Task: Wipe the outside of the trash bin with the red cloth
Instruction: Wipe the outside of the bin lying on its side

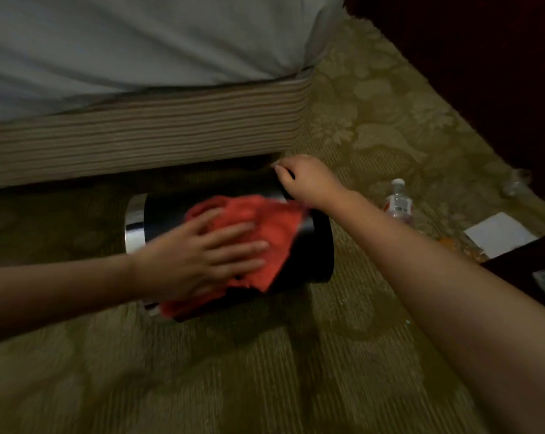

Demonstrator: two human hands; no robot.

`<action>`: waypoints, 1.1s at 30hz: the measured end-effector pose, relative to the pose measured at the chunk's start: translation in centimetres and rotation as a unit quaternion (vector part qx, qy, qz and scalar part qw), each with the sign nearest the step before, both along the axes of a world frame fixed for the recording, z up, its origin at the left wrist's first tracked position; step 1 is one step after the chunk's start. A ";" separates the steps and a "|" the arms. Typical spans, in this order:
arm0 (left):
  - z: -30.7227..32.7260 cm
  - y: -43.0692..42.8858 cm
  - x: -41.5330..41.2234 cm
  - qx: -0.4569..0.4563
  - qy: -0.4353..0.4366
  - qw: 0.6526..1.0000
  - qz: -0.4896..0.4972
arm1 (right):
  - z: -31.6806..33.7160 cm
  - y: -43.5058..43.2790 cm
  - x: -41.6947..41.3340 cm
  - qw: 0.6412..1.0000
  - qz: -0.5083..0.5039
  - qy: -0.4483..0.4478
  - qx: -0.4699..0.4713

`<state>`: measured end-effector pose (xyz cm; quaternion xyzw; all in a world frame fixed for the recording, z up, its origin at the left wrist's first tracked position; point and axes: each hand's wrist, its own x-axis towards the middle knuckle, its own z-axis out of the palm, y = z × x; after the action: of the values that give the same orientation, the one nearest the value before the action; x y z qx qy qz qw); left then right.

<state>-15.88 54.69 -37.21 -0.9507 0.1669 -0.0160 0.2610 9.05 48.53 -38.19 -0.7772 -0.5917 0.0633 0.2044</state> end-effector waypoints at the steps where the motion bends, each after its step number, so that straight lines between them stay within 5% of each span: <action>1: 0.5 1.3 -0.7 -0.019 -0.005 0.999 0.047 | 0.0 0.0 0.0 1.000 -0.002 0.001 -0.003; 4: 1.2 2.9 -1.6 -0.076 -0.005 0.976 0.205 | 0.1 0.2 -0.1 1.000 -0.012 0.006 -0.007; 10: 0.4 -1.4 4.1 -0.190 -0.090 0.874 0.438 | 0.2 0.6 0.1 0.999 -0.023 -0.013 -0.033; 20: 0.3 -2.1 5.6 -0.192 -0.064 0.890 0.407 | -0.2 -0.3 0.2 1.000 0.006 0.007 0.000; 27: 0.8 -0.2 -2.8 -0.151 -0.061 0.848 0.505 | -0.5 -0.9 0.2 0.999 -0.013 0.042 -0.006; 33: 1.6 1.8 0.9 -0.207 -0.038 0.841 0.499 | -0.7 -1.2 -0.3 0.999 -0.026 0.030 0.016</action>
<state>-14.94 56.45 -35.63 -0.9359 -0.3473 0.0461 0.0367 8.70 47.29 -38.86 -0.7866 -0.5659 0.0718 0.2364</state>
